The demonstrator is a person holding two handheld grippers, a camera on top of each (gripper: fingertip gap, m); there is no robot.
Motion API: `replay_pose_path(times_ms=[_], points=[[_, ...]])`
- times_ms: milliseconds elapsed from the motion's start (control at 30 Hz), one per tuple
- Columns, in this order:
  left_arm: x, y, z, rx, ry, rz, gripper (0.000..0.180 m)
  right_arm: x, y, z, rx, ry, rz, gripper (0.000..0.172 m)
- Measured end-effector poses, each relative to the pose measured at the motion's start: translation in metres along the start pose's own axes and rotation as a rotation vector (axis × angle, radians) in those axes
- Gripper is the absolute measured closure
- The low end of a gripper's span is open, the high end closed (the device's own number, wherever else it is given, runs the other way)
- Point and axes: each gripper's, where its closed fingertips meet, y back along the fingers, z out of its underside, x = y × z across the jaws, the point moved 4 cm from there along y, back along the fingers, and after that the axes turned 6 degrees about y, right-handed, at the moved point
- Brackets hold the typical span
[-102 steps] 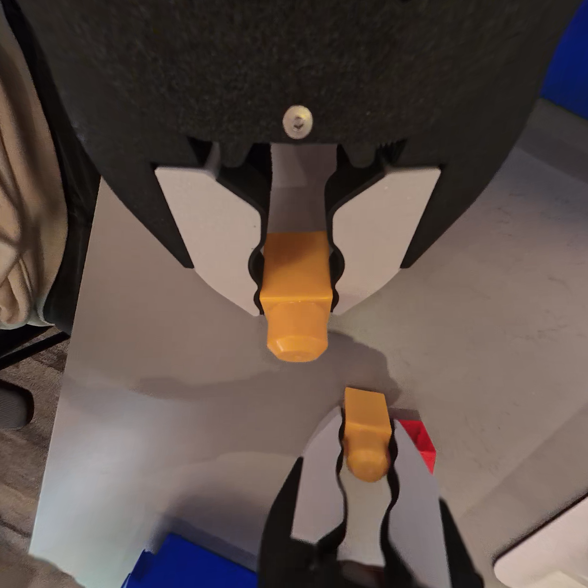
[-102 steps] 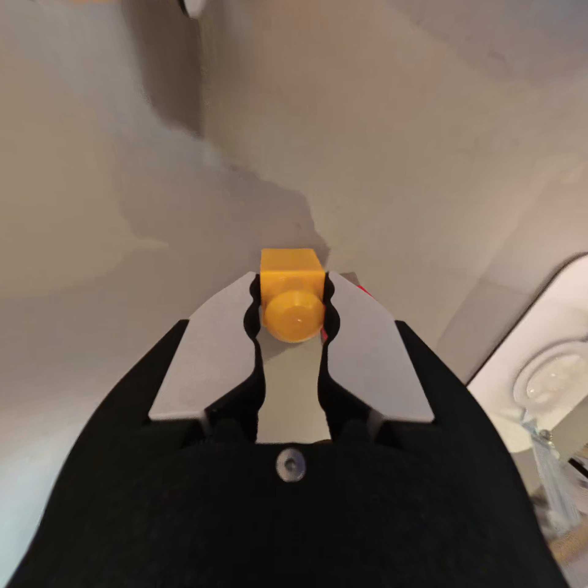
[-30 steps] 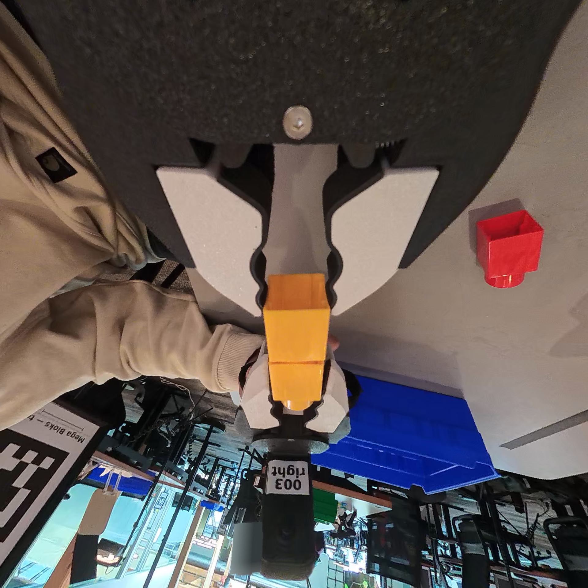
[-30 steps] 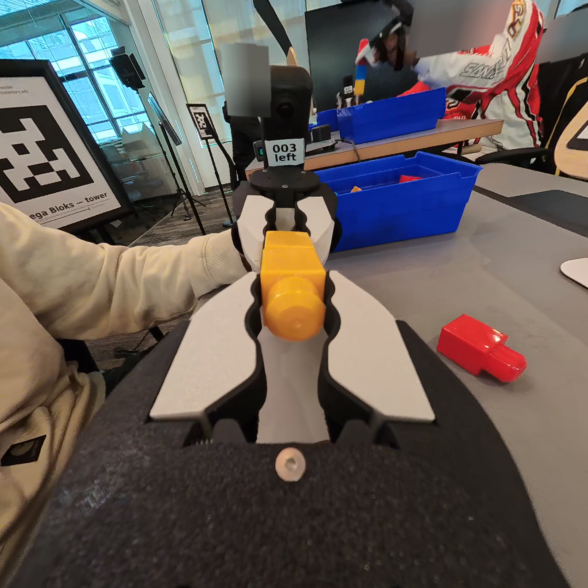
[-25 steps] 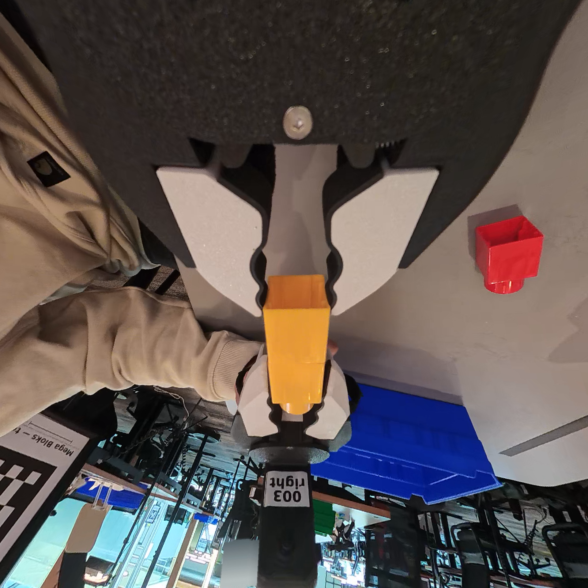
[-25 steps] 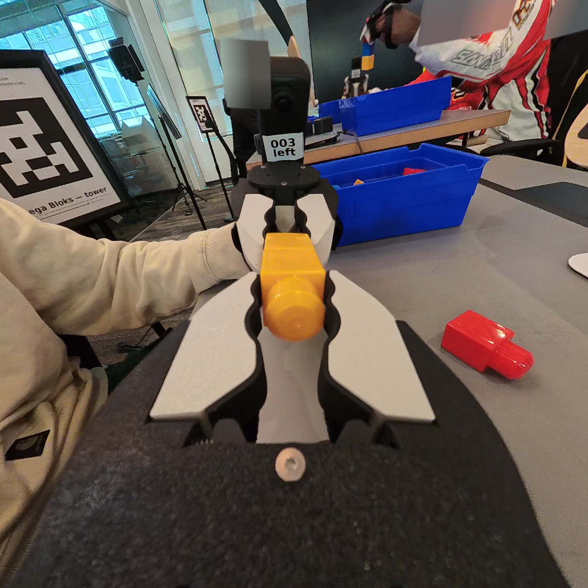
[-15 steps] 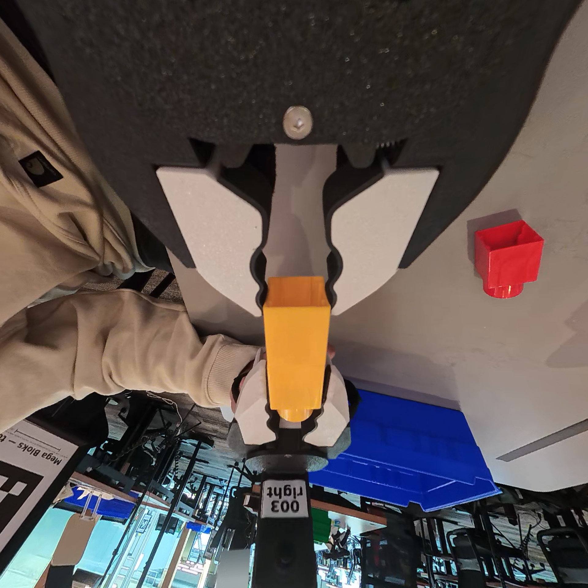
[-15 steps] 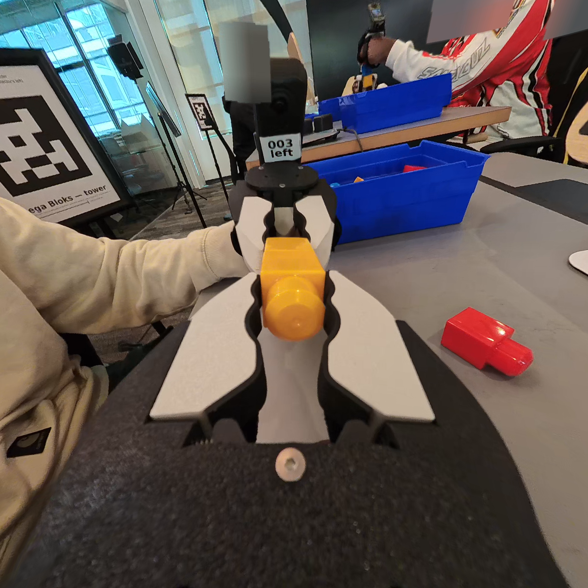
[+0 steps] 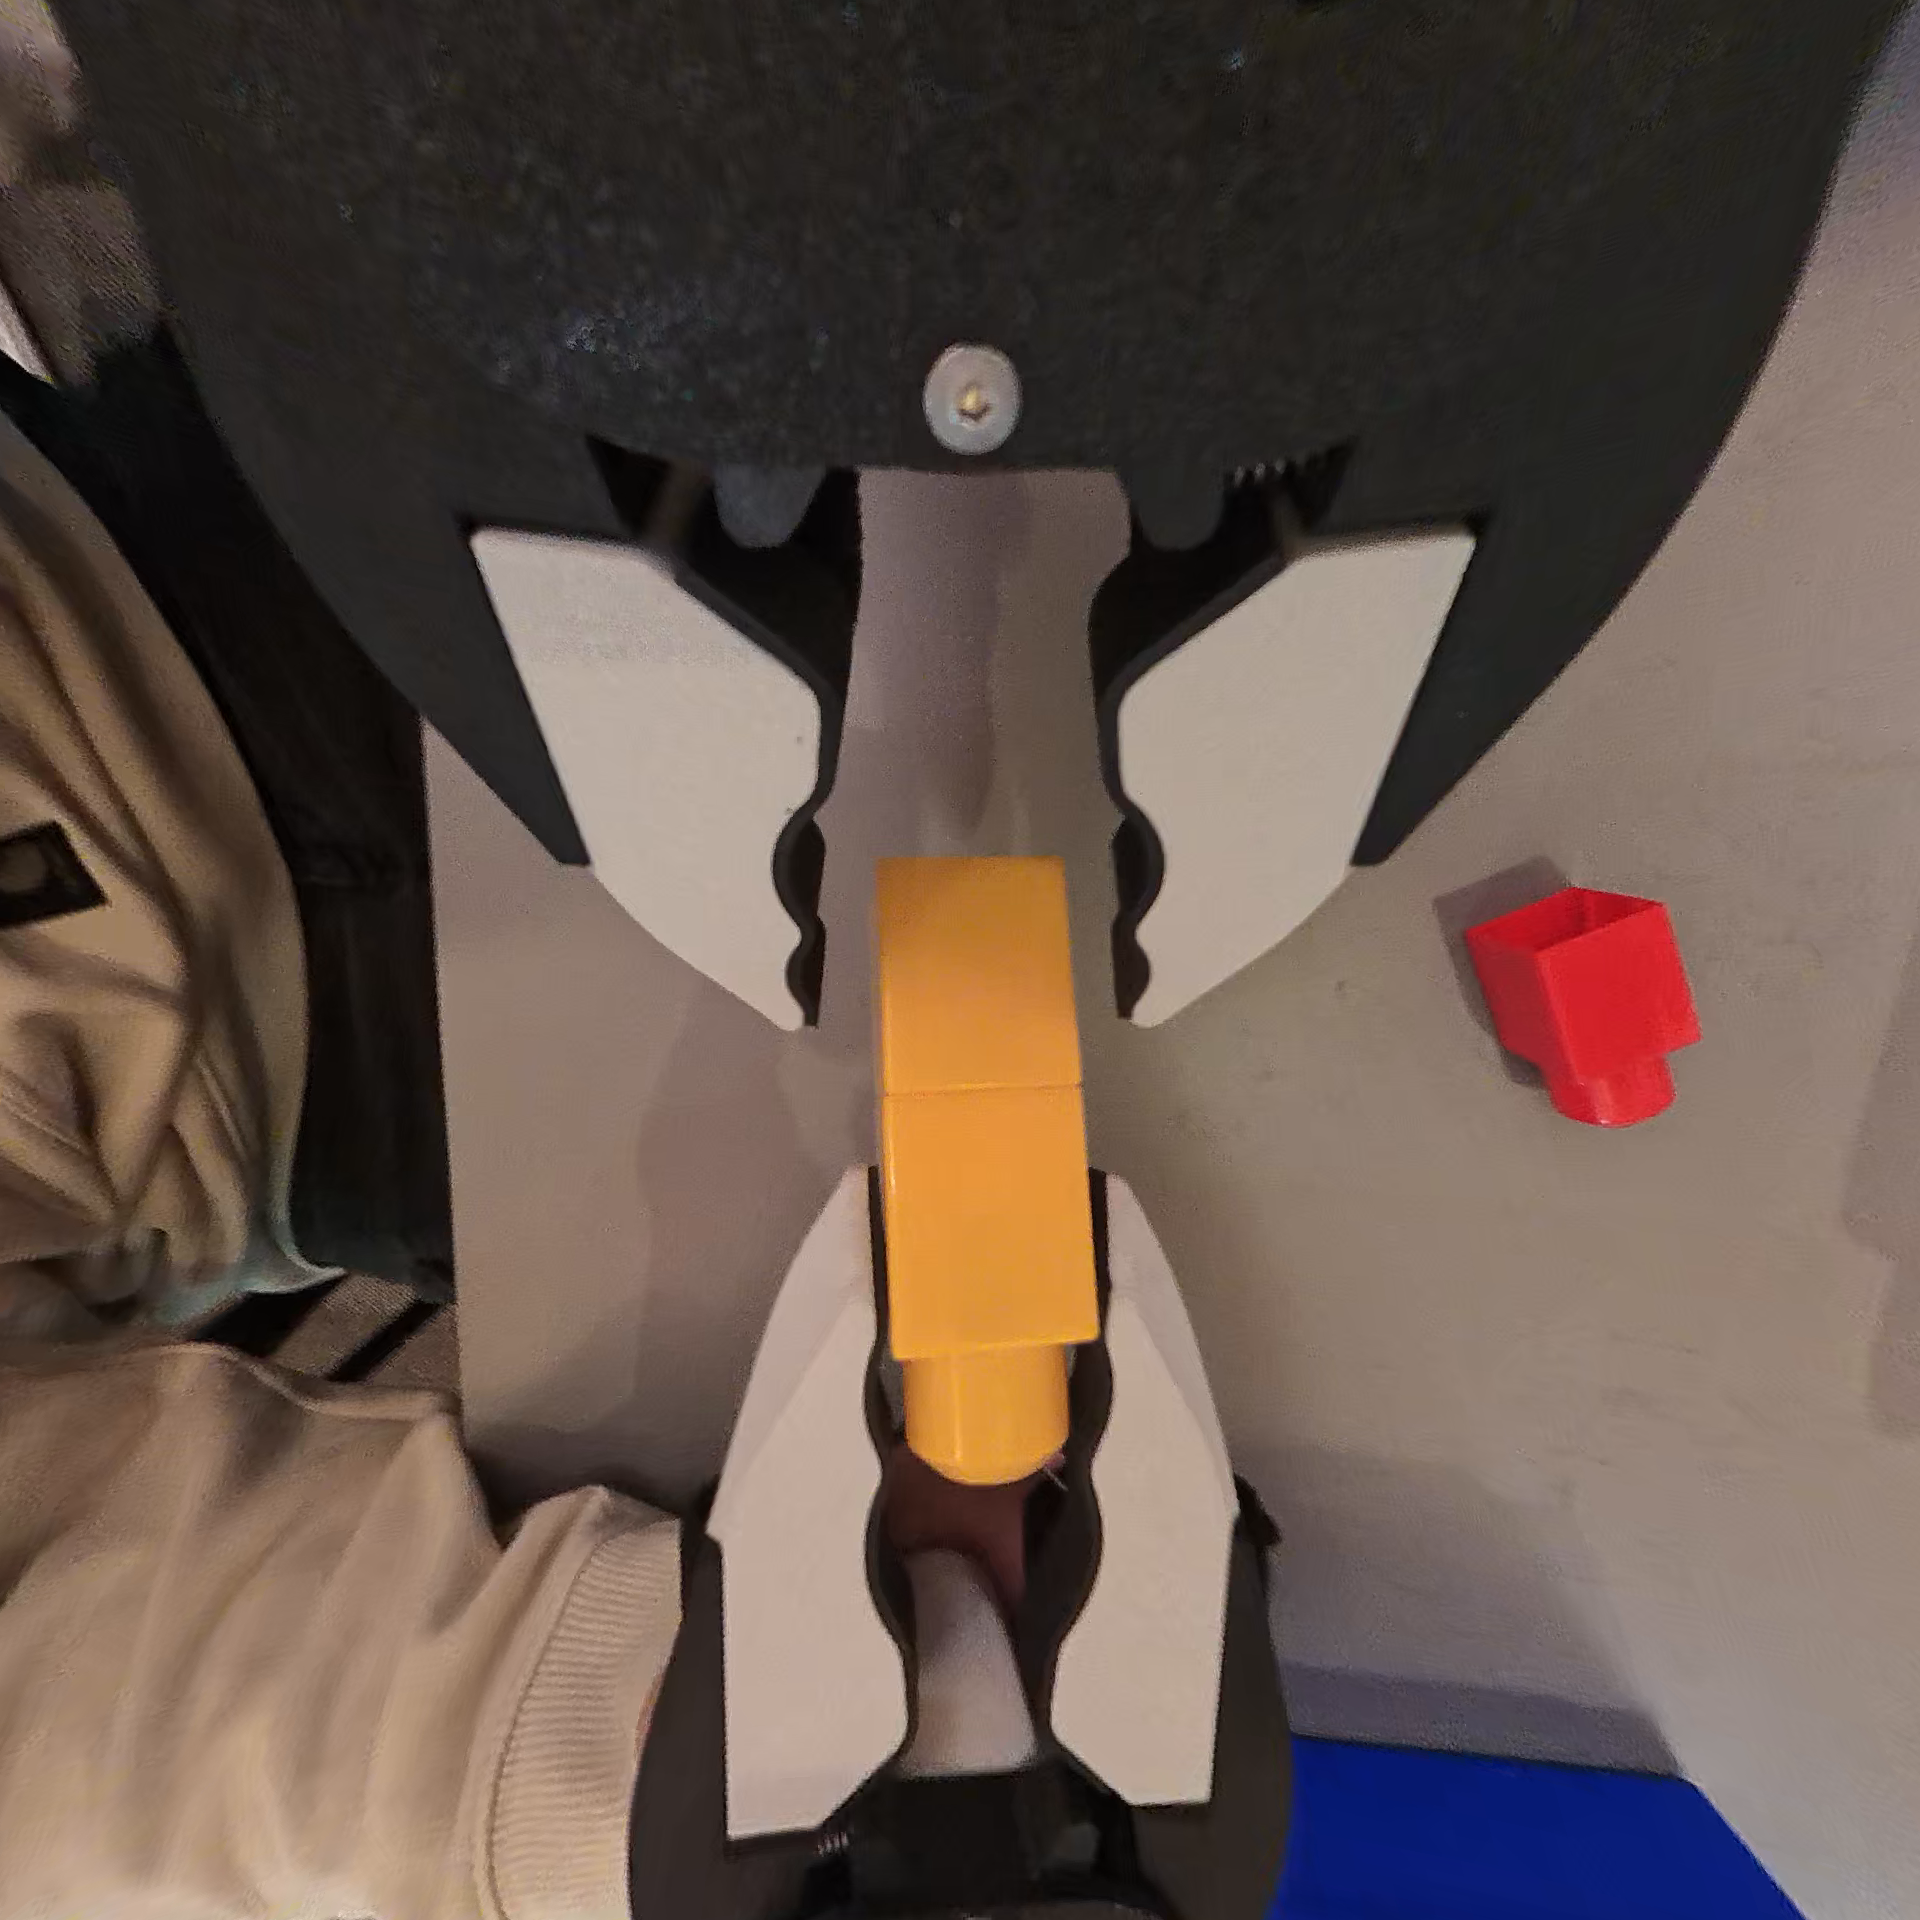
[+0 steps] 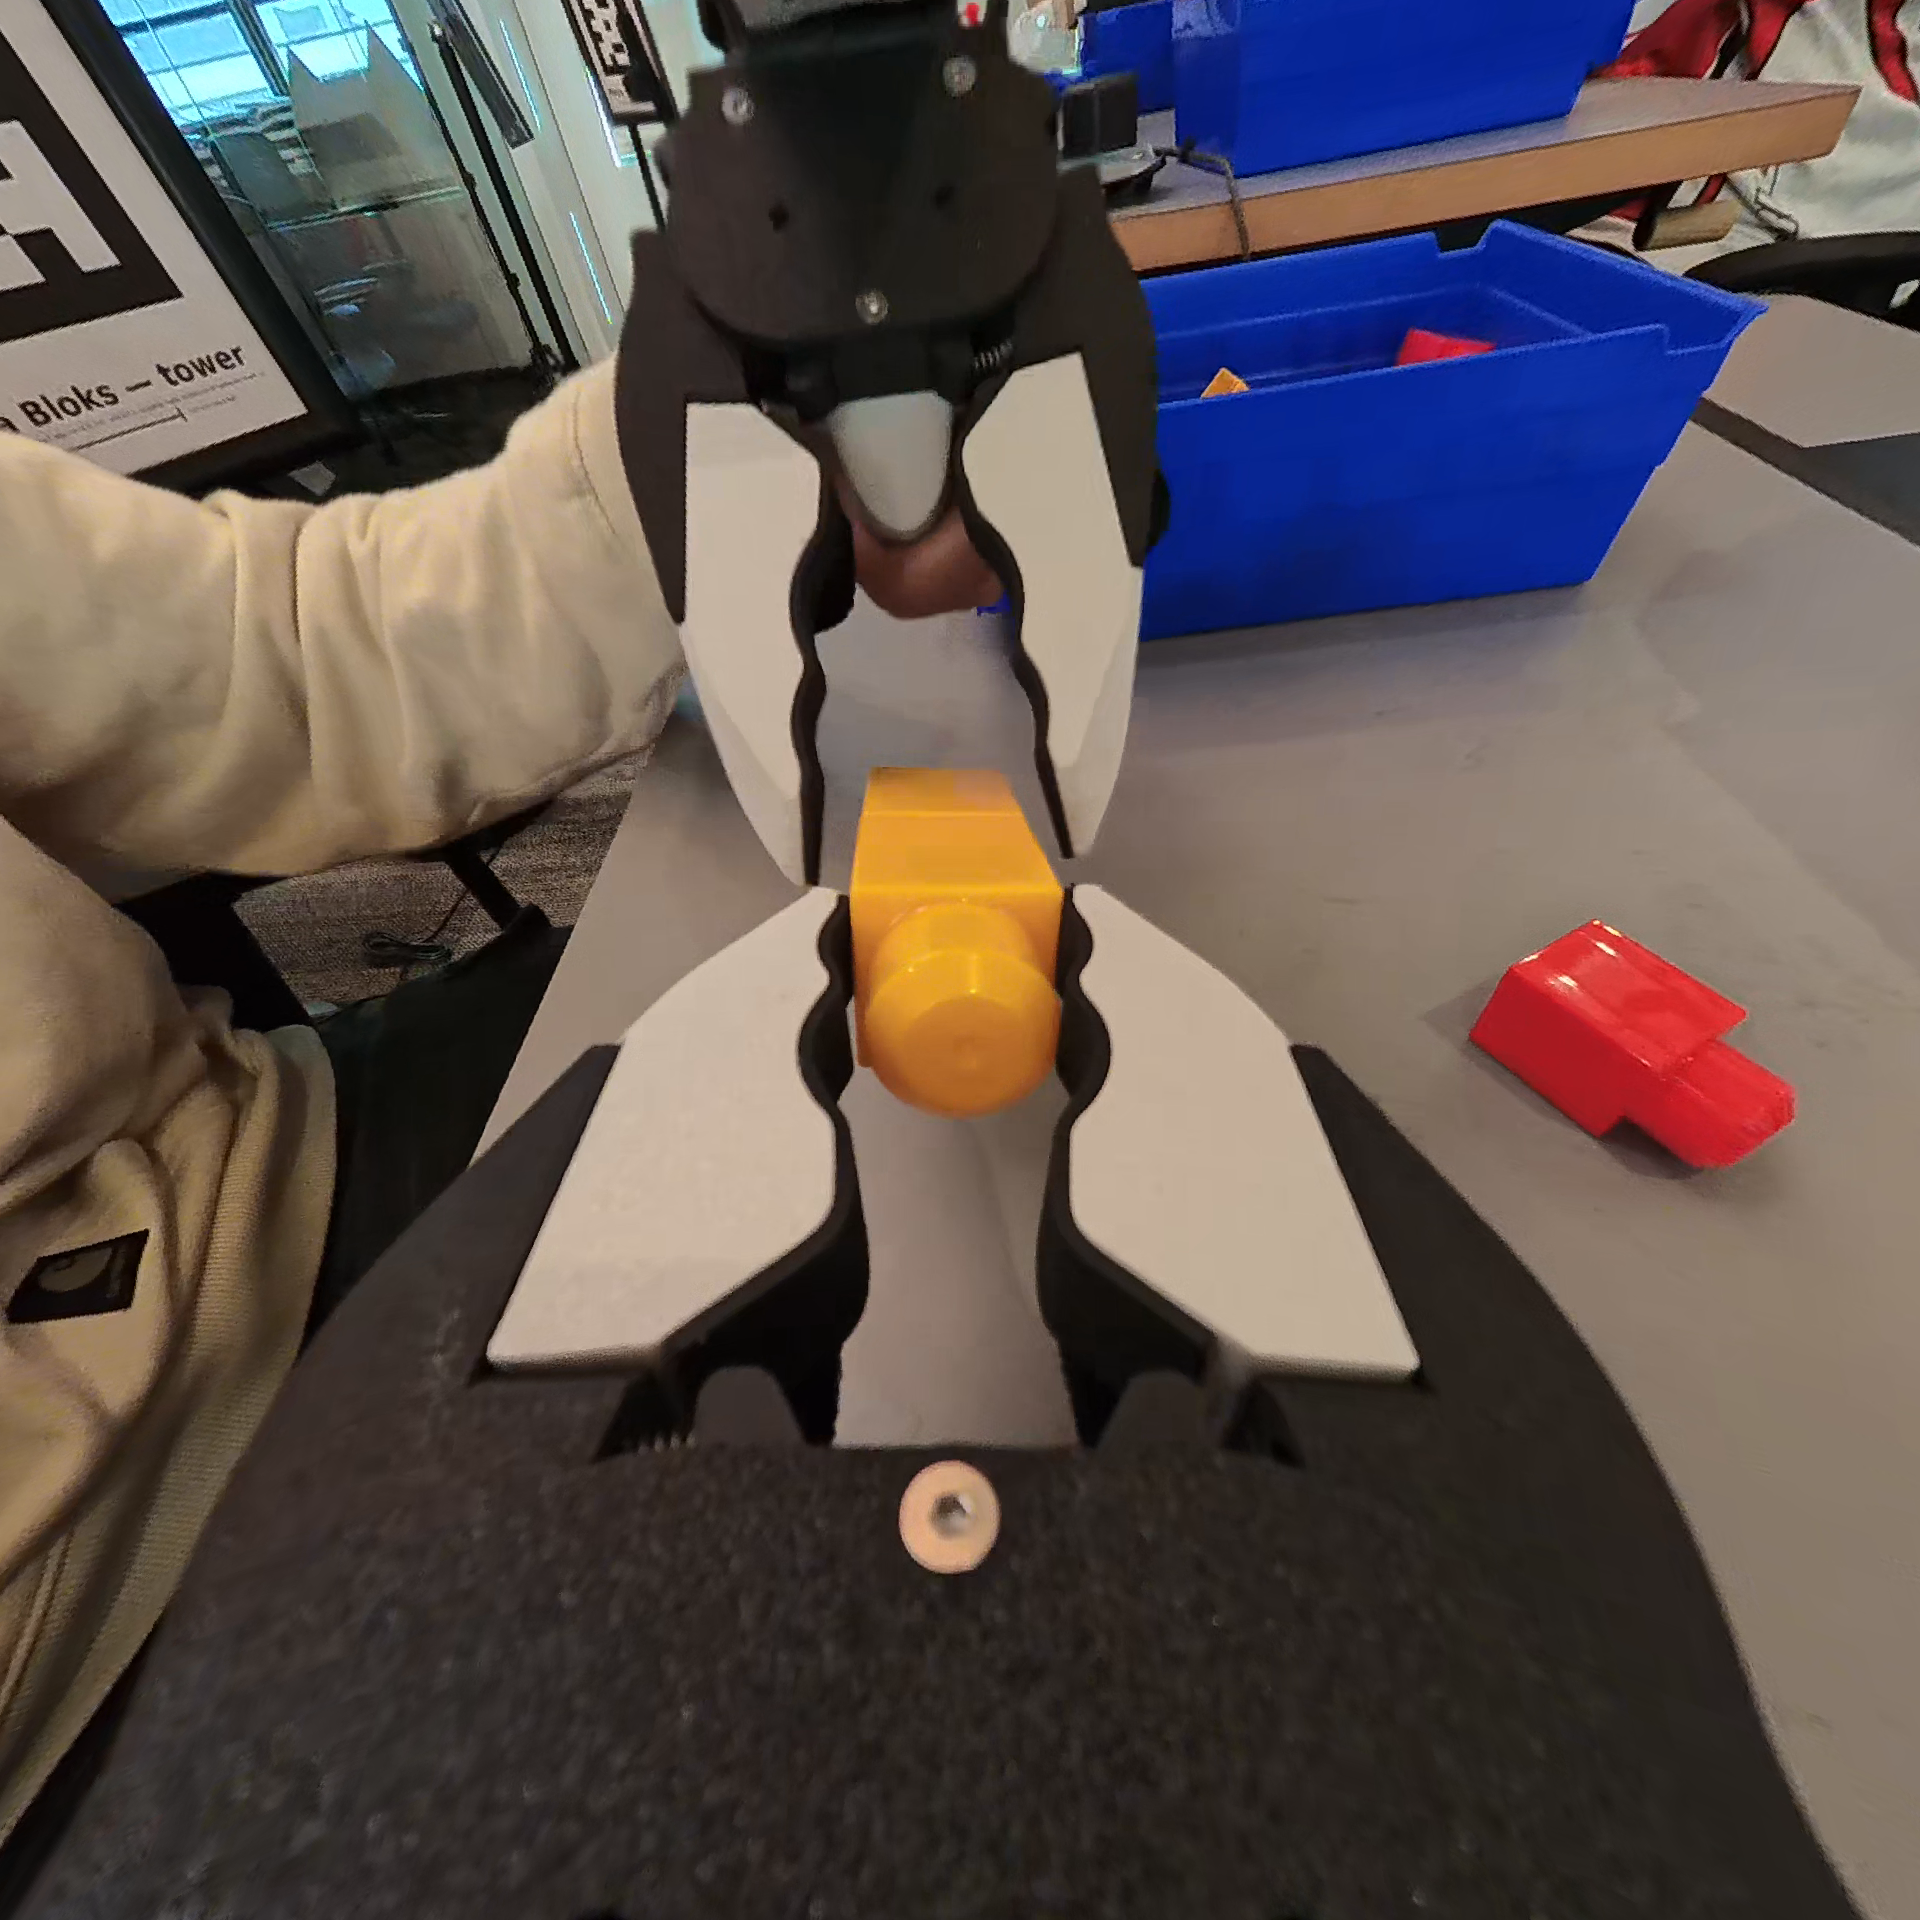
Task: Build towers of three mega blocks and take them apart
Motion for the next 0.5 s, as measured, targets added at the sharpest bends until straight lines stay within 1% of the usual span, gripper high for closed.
replay_pose_path(times_ms=[67,133,300,367,433,467,500], points=[[-0.001,0.000,-0.001,-0.054,0.003,0.020,0.133,-0.001,0.001,0.000,0.002,0.003,0.000,0.135],[-0.001,-0.002,0.003,-0.107,0.010,0.046,0.143,-0.001,0.002,0.000,0.001,0.005,0.001,0.135],[-0.002,-0.009,0.006,-0.095,0.042,0.070,0.144,0.000,0.002,0.003,-0.019,0.001,0.009,0.135],[-0.002,-0.010,0.006,-0.033,0.067,0.082,0.144,0.000,0.004,-0.001,0.031,-0.001,0.015,0.135],[-0.001,-0.006,0.003,0.095,0.107,0.099,0.144,0.001,0.009,-0.010,0.131,0.007,0.033,0.133],[-0.002,-0.003,0.005,0.151,0.128,0.083,0.144,0.002,0.013,-0.013,0.162,0.019,0.054,0.123],[-0.004,0.001,0.008,0.200,0.147,0.049,0.144,0.004,0.017,-0.015,0.156,0.022,0.086,0.113]])
